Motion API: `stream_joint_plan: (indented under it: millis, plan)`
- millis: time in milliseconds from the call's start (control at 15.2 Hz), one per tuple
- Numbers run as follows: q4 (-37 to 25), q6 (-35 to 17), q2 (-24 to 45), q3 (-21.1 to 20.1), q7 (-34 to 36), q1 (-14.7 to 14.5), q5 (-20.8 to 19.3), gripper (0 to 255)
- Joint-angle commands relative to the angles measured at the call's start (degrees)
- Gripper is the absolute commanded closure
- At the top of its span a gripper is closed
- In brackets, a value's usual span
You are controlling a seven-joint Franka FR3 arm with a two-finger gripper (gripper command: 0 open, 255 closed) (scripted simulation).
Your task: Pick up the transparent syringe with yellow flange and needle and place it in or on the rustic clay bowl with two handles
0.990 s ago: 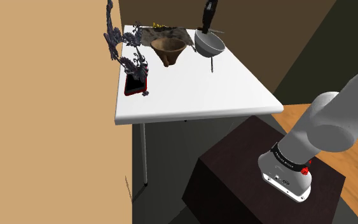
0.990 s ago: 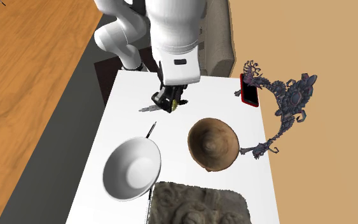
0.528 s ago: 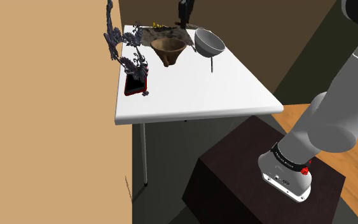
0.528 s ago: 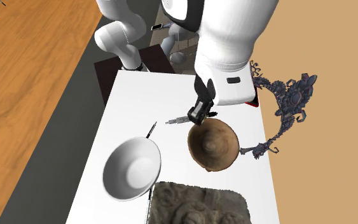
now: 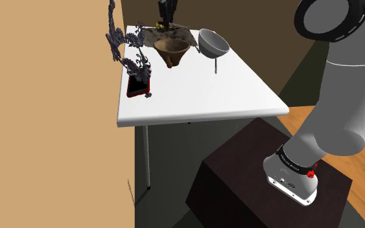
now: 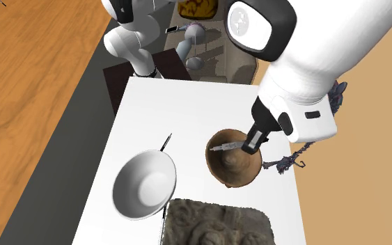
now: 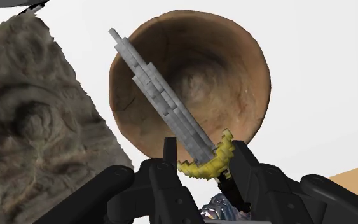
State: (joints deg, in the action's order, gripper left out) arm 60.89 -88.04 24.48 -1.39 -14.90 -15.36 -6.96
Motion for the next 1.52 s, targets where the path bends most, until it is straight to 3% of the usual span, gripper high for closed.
stream_joint_plan:
  millis: [0, 726, 1254, 1320, 1452]
  plan:
    - [2.29, -1.77, -0.52, -0.05, 0.34, -0.05, 0.0, 255]
    - [14.95, -11.76, -3.15, -0.07, 1.33, 0.23, -0.04, 255]
    - [14.95, -11.76, -3.15, -0.07, 1.33, 0.23, -0.04, 255]
    - [14.93, -11.76, -3.14, -0.07, 1.33, 0.23, -0.04, 0]
    - [14.93, -11.76, -3.14, -0.07, 1.33, 0.23, -0.04, 0]
